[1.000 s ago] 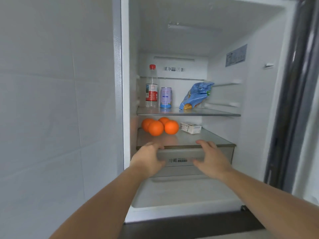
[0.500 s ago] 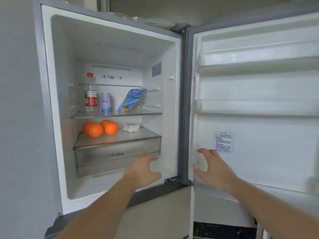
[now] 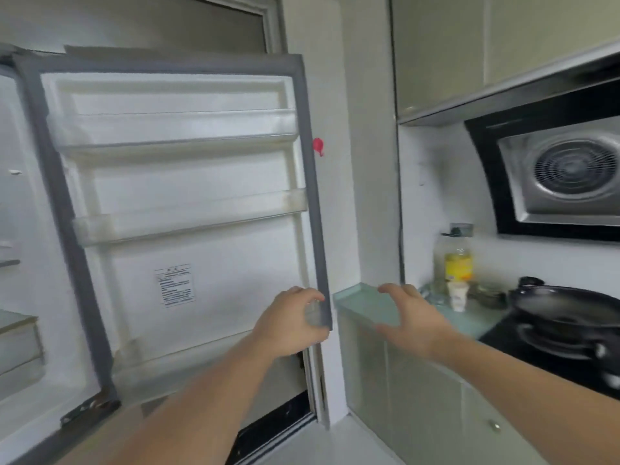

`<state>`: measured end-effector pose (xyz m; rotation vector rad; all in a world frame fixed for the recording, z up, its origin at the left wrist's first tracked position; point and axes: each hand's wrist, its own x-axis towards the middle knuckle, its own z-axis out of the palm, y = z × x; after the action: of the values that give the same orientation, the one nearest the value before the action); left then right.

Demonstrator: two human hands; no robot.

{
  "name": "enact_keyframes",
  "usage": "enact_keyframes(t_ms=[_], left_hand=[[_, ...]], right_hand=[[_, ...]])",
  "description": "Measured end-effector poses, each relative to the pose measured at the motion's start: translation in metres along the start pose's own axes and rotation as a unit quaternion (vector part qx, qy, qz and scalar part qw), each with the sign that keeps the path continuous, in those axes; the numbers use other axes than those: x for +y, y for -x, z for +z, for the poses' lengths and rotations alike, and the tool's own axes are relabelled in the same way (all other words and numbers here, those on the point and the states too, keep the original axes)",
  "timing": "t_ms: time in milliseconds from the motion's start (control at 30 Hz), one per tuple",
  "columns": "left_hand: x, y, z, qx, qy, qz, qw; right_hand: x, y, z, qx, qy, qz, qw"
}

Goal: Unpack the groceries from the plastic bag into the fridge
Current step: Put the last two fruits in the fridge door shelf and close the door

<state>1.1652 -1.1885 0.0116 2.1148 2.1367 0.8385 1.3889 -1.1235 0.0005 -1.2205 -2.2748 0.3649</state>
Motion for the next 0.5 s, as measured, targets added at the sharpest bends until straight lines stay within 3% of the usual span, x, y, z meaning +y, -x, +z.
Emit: enact_keyframes(t_ms=[233,500], left_hand=[[0.143,-0.068,0.1,-0.081,0.08,0.187,0.976],[0.33,-0.034,0.209,-0.208,0.174,0.386,0.882]], right_hand=[[0.111,0.104,-0.101,0.098,0.067,0.208,0.971],[0.154,0.289,-0.168,0.2,0.155,0.448,0.858]])
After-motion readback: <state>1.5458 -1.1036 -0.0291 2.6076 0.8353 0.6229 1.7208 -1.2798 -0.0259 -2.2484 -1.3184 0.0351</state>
